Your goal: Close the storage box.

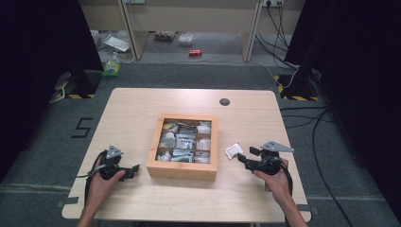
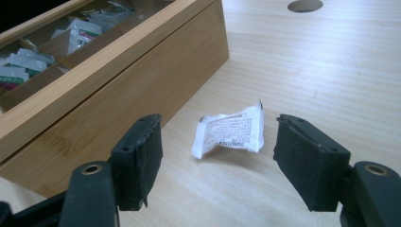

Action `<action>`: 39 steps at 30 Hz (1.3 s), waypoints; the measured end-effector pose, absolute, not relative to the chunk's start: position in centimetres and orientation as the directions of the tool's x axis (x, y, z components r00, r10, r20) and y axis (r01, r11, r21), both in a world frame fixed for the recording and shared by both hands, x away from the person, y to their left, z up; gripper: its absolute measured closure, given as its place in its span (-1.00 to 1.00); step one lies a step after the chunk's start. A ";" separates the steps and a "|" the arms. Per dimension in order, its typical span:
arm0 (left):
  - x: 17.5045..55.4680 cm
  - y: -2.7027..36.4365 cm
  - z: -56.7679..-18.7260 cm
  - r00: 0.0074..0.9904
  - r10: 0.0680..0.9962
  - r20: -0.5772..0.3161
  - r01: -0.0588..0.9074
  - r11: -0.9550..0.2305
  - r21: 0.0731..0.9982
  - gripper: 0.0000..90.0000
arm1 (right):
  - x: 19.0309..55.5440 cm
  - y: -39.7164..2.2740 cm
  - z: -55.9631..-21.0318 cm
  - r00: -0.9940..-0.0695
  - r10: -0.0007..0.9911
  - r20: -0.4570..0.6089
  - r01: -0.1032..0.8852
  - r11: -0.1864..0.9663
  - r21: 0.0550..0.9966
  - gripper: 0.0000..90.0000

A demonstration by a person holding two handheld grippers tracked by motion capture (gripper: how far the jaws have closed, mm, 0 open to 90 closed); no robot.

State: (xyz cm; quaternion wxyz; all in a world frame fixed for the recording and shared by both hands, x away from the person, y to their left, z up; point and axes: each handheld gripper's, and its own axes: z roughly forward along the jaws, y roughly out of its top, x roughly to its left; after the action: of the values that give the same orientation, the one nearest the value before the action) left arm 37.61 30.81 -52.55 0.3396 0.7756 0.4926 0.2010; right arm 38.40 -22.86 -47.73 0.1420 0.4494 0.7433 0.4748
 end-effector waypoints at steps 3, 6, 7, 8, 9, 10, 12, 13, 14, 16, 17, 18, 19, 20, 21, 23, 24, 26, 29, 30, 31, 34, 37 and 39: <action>37.6 30.8 -52.6 0.434 0.901 -0.023 0.628 -0.284 0.725 -1.00 | 38.0 -23.0 -48.0 -0.558 0.804 0.204 0.536 0.161 0.829 -0.29; 37.6 30.8 -52.6 0.434 0.901 -0.023 0.628 -0.284 0.725 -1.00 | 37.8 -23.0 -48.3 -0.553 0.807 0.208 0.548 0.165 0.820 -0.31; 37.6 30.8 -52.6 0.434 0.901 -0.023 0.628 -0.284 0.725 -1.00 | 37.7 -22.9 -48.4 -0.553 0.807 0.206 0.550 0.168 0.818 -0.32; 37.6 30.8 -52.6 0.434 0.901 -0.023 0.628 -0.284 0.725 -1.00 | 37.7 -22.9 -48.5 -0.555 0.807 0.201 0.550 0.175 0.817 -0.32; 37.6 30.8 -52.6 0.434 0.901 -0.023 0.627 -0.284 0.725 -1.00 | 37.7 -22.9 -48.6 -0.556 0.807 0.197 0.551 0.181 0.815 -0.32; 37.6 30.8 -52.6 0.434 0.901 -0.023 0.628 -0.284 0.725 -1.00 | 37.6 -22.8 -48.6 -0.555 0.807 0.201 0.556 0.180 0.812 -0.32; 37.6 30.8 -52.6 0.434 0.901 -0.023 0.628 -0.284 0.725 -1.00 | 37.6 -22.6 -48.7 -0.558 0.805 0.201 0.557 0.184 0.810 -0.32; 37.6 30.8 -52.6 0.434 0.901 -0.023 0.628 -0.284 0.725 -1.00 | 37.6 -22.6 -48.8 -0.562 0.803 0.198 0.557 0.190 0.808 -0.32; 37.6 30.8 -52.6 0.434 0.901 -0.023 0.628 -0.284 0.725 -1.00 | 37.6 -22.5 -48.8 -0.562 0.804 0.193 0.556 0.195 0.808 -0.32; 37.6 30.8 -52.6 0.434 0.901 -0.023 0.628 -0.284 0.725 -1.00 | 37.5 -22.3 -48.8 -0.559 0.806 0.195 0.565 0.198 0.801 -0.33; 37.6 30.8 -52.6 0.434 0.901 -0.023 0.628 -0.284 0.725 -1.00 | 37.5 -22.2 -48.9 -0.559 0.806 0.193 0.566 0.201 0.800 -0.33; 37.6 30.8 -52.6 0.434 0.901 -0.023 0.628 -0.284 0.725 -1.00 | 37.5 -22.2 -48.9 -0.559 0.806 0.193 0.568 0.203 0.798 -0.33; 37.6 30.8 -52.6 0.434 0.901 -0.023 0.628 -0.284 0.725 -1.00 | 37.4 -22.1 -49.0 -0.557 0.808 0.189 0.569 0.206 0.797 -0.33; 37.6 30.8 -52.6 0.434 0.901 -0.023 0.628 -0.284 0.725 -1.00 | 37.4 -22.1 -49.0 -0.556 0.809 0.192 0.572 0.205 0.794 -0.35; 37.6 30.8 -52.6 0.434 0.901 -0.023 0.628 -0.284 0.725 -1.00 | 37.3 -22.0 -49.1 -0.553 0.810 0.195 0.578 0.204 0.790 -0.35; 37.6 30.8 -52.6 0.434 0.901 -0.023 0.628 -0.284 0.725 -1.00 | 37.1 -22.1 -49.4 -0.558 0.809 0.186 0.579 0.218 0.786 -0.35; 37.6 30.8 -52.6 0.434 0.901 -0.023 0.627 -0.284 0.725 -1.00 | 36.9 -22.1 -49.5 -0.556 0.811 0.180 0.579 0.223 0.784 -0.36; 37.6 30.8 -52.6 0.434 0.901 -0.023 0.628 -0.284 0.725 -1.00 | 36.7 -22.2 -49.7 -0.559 0.812 0.168 0.580 0.238 0.779 -0.37; 37.6 30.8 -52.6 0.434 0.901 -0.023 0.628 -0.284 0.725 -1.00 | 36.4 -22.3 -49.9 -0.565 0.812 0.149 0.579 0.261 0.772 -0.40; 37.6 30.8 -52.6 0.434 0.901 -0.023 0.628 -0.284 0.725 -1.00 | 36.3 -22.3 -50.0 -0.564 0.814 0.138 0.579 0.271 0.769 -0.42; 37.6 30.8 -52.6 0.434 0.901 -0.023 0.628 -0.284 0.725 -1.00 | 36.1 -22.4 -50.0 -0.566 0.815 0.120 0.572 0.284 0.769 -0.45; 37.6 30.8 -52.6 0.434 0.901 -0.023 0.628 -0.284 0.725 -1.00 | 35.9 -22.6 -50.1 -0.567 0.819 0.093 0.565 0.304 0.767 -0.52; 37.6 30.8 -52.6 0.434 0.901 -0.023 0.628 -0.284 0.725 -1.00 | 35.7 -22.7 -50.2 -0.564 0.822 0.083 0.564 0.309 0.766 -0.58; 37.6 30.8 -52.6 0.434 0.901 -0.023 0.627 -0.284 0.725 -1.00 | 35.7 -22.7 -50.3 -0.566 0.820 0.084 0.566 0.312 0.763 -0.60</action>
State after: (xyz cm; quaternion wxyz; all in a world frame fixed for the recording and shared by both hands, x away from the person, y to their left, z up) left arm 37.61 30.81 -52.55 0.3396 0.7756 0.4925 0.2011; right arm 35.73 -22.69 -50.32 0.1623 0.4366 0.7934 0.3918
